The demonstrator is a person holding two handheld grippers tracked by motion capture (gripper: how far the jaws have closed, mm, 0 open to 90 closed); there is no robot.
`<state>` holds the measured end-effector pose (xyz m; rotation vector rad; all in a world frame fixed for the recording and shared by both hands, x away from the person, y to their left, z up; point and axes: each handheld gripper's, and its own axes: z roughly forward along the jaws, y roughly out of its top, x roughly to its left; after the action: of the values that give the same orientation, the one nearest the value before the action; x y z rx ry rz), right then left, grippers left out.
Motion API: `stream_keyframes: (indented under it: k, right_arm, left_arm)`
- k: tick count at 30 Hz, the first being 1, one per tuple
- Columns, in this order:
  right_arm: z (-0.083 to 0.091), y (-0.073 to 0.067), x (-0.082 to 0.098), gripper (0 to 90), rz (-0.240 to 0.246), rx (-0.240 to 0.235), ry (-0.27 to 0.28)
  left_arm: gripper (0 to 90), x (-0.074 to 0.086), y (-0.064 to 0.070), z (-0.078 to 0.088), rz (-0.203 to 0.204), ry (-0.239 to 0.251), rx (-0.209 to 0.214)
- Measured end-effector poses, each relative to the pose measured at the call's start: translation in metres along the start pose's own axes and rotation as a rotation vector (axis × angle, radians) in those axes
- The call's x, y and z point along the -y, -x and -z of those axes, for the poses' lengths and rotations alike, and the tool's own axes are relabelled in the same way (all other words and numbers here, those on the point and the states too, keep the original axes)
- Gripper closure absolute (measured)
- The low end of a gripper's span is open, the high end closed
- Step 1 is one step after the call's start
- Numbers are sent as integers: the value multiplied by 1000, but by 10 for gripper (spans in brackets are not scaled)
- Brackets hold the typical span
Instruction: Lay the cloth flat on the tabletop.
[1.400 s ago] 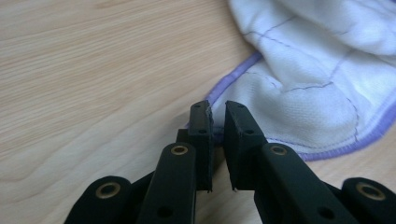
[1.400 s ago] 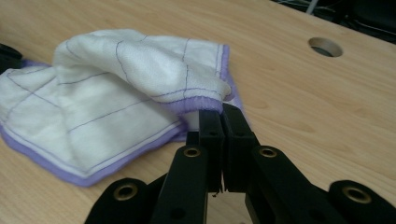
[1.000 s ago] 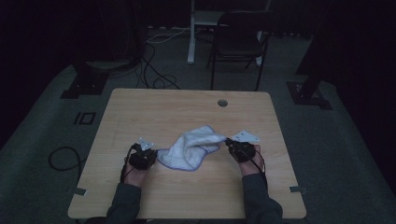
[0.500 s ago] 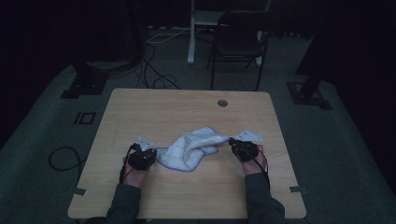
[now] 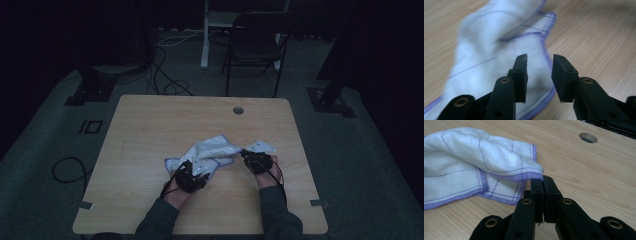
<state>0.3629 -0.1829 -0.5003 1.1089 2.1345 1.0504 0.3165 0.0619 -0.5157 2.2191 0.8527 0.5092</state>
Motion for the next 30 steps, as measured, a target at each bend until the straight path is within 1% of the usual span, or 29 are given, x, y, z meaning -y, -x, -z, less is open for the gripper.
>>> stream_keyframes:
  k: [2,3,4,5,6,8,9,10,12,14,16,17,21,23,25,26,27,28,30]
  right_arm:
    - [-1,-1,0,892,1,-3,0]
    - [-1,-1,0,892,3,-5,0]
    - [-2,-1,1,892,1,-6,0]
    - [-2,-1,1,892,-1,-7,1]
    - [-2,-1,1,892,-1,-9,-1]
    - [-4,-1,3,892,-7,-11,-4]
    - [-4,-2,3,892,-7,-12,-7]
    - [-5,-2,4,891,-6,-13,-8]
    - [-7,-3,5,891,-5,-17,-10]
    - [-8,-4,5,891,-6,-21,-15]
    - [-10,-6,6,891,-6,-24,-20]
    - [-12,-6,7,891,-3,-27,-23]
    - [-17,-9,9,891,-3,-36,-39]
    - [-20,-10,10,890,-5,-40,-45]
    - [-23,-11,11,888,-9,-46,-50]
    - [-24,-12,12,886,-10,-48,-57]
    - [-26,-12,13,882,-12,-53,-64]
    - [-29,-13,13,878,-11,-57,-70]
    - [-32,-15,14,862,-9,-63,-80]
  left_arm:
    - [611,-2,4,-10,-14,-18,-9]
    - [600,-3,5,-14,-22,-25,-20]
    - [592,-3,6,-18,-22,-31,-21]
    - [588,-3,6,-21,-23,-37,-18]
    - [583,-3,7,-23,-34,-43,-23]
    - [583,-2,8,-27,-41,-55,-37]
    - [590,-2,8,-29,-51,-67,-50]
    - [617,-1,8,-30,-53,-63,-57]
    - [731,-3,8,-31,-68,-79,-84]
    - [819,-3,7,-31,-71,-83,-83]
    - [858,-4,6,-28,-74,-81,-76]
    - [865,-4,6,-24,-69,-65,-76]
    - [873,-7,9,-11,-83,-27,-86]
    - [876,-7,10,-4,-81,-10,-83]
    - [877,-5,10,2,-75,5,-72]
    - [877,-4,11,4,-66,13,-57]
    - [877,-4,11,4,-66,13,-57]
    - [878,-1,11,8,-56,29,-32]
    - [878,3,11,11,-54,31,-18]
